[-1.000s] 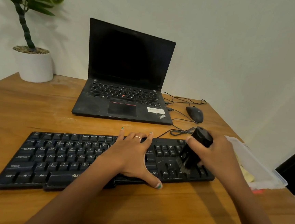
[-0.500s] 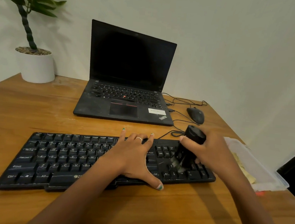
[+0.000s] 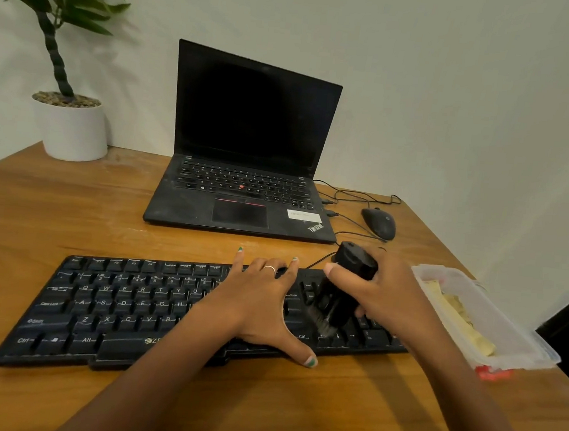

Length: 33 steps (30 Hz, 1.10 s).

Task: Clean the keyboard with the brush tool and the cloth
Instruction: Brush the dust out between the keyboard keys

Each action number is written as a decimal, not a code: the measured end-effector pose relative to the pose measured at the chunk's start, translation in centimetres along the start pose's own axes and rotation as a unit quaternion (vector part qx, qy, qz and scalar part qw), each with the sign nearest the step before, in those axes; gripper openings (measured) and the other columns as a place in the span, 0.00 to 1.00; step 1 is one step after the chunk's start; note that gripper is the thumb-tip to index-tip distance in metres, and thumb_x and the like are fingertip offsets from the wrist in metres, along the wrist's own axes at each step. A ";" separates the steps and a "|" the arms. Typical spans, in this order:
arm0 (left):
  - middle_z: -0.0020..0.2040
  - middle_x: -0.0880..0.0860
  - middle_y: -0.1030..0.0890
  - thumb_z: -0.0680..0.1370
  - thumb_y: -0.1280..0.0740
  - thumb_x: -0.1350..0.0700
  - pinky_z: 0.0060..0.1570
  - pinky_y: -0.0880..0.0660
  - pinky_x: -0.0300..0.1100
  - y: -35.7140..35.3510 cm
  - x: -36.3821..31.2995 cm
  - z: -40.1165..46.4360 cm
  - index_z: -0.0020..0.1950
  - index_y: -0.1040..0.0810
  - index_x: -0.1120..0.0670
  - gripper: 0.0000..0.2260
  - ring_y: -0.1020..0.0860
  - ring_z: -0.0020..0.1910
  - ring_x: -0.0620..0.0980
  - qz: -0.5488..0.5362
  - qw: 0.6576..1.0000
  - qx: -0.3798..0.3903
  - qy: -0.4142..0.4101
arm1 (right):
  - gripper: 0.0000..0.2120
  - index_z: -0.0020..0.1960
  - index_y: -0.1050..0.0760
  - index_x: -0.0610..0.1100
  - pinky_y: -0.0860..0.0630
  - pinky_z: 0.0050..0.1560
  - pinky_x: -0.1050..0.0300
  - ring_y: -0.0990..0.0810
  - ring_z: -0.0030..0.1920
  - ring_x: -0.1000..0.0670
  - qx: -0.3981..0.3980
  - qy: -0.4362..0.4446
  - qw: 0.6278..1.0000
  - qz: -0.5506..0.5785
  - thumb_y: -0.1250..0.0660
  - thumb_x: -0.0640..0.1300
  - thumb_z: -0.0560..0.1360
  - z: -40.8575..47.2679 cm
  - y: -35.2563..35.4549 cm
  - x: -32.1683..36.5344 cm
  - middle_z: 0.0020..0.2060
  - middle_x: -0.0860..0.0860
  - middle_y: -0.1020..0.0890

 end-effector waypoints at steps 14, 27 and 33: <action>0.80 0.51 0.54 0.63 0.36 0.23 0.72 0.67 0.62 0.0 0.0 0.0 0.79 0.63 0.52 0.59 0.55 0.78 0.53 0.003 1.000 -0.007 -0.003 | 0.11 0.44 0.24 0.45 0.27 0.25 0.62 0.23 0.24 0.55 0.057 -0.043 0.997 0.001 0.32 0.53 0.72 -0.3 -0.6 0.0 0.34 0.48 0.17; 0.80 0.51 0.55 0.63 0.36 0.23 0.73 0.65 0.63 0.1 -0.1 0.0 0.79 0.63 0.52 0.59 0.56 0.78 0.53 0.008 1.000 -0.003 -0.003 | 0.08 0.41 0.31 0.54 0.25 0.35 0.62 0.24 0.36 0.58 -0.086 0.021 0.991 -0.103 0.33 0.55 0.72 -2.2 1.4 1.9 0.32 0.59 0.25; 0.80 0.52 0.55 0.63 0.36 0.23 0.73 0.64 0.63 0.1 -0.1 0.0 0.79 0.63 0.53 0.59 0.55 0.78 0.54 0.010 1.000 -0.006 -0.003 | 0.08 0.38 0.29 0.52 0.21 0.36 0.54 0.22 0.35 0.54 -0.071 -0.007 0.996 -0.047 0.32 0.53 0.71 -2.5 1.7 0.1 0.33 0.54 0.21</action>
Point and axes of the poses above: each hand's wrist, its own z-axis towards the middle knuckle, its own y-axis out of the back of the hand, x = y × z, the point moved 10 cm from there along z, towards the middle knuckle
